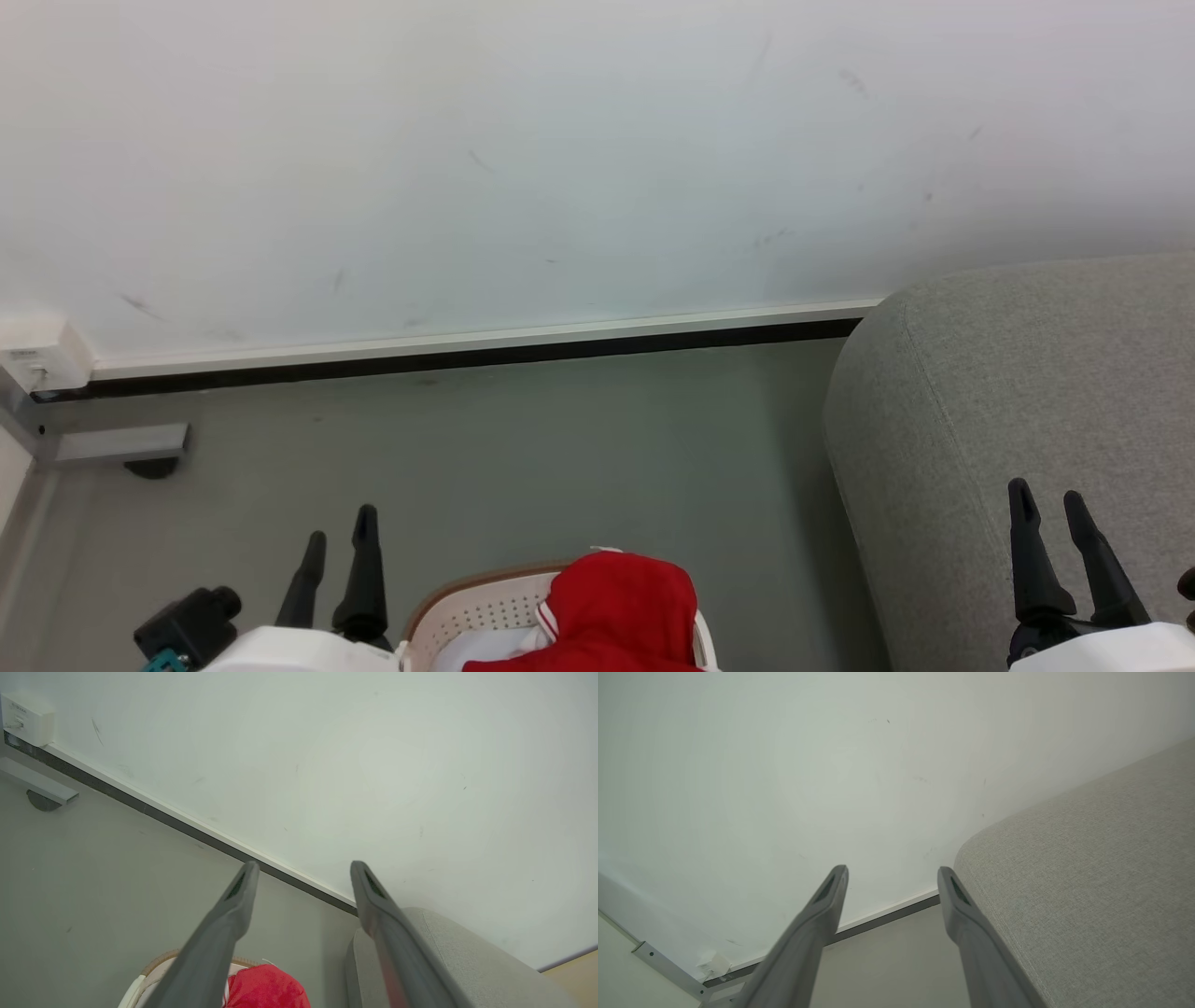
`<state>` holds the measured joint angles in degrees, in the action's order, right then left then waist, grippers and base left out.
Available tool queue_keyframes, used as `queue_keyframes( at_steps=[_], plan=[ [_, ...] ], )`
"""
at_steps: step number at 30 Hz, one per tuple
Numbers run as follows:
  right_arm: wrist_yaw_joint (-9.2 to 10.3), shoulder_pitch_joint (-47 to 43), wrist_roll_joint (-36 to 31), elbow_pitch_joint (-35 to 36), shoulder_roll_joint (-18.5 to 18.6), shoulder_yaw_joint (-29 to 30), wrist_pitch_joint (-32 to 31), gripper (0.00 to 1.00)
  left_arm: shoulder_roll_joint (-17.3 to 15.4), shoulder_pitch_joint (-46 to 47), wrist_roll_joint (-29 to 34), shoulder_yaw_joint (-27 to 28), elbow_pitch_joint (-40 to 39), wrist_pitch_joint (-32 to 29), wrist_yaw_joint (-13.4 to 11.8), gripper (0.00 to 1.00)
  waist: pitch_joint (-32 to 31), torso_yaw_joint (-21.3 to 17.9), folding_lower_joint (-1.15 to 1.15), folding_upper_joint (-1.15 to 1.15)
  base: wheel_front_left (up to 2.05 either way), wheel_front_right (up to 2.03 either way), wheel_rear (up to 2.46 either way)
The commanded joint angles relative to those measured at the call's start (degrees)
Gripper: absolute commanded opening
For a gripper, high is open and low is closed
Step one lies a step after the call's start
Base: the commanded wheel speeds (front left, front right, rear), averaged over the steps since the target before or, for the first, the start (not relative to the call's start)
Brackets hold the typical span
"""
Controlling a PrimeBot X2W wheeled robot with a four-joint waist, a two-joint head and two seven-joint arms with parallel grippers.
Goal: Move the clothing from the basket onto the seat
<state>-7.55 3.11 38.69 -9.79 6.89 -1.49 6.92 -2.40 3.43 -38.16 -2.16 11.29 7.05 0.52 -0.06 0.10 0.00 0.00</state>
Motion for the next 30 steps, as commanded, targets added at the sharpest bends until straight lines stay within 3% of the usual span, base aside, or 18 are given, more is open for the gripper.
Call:
queue_keyframes(
  at_steps=[1, 30],
  plan=[
    [0.06, 0.6, -2.0, 0.5, 0.6, -0.2, 0.7, 1.00, -0.5, 0.0, 2.5, -0.1, -0.7, 0.6, -0.2, 1.00, 0.0, 0.0, 0.00, 0.00, 0.00, 0.00, 0.00],
    [0.09, 0.0, -15.9, 0.1, 1.8, -2.5, 4.6, 1.00, -0.6, -1.0, 19.4, -2.9, -0.3, 4.5, -1.6, 1.00, 0.0, 0.1, 0.00, 0.00, 0.00, 0.00, 0.00]
  ],
)
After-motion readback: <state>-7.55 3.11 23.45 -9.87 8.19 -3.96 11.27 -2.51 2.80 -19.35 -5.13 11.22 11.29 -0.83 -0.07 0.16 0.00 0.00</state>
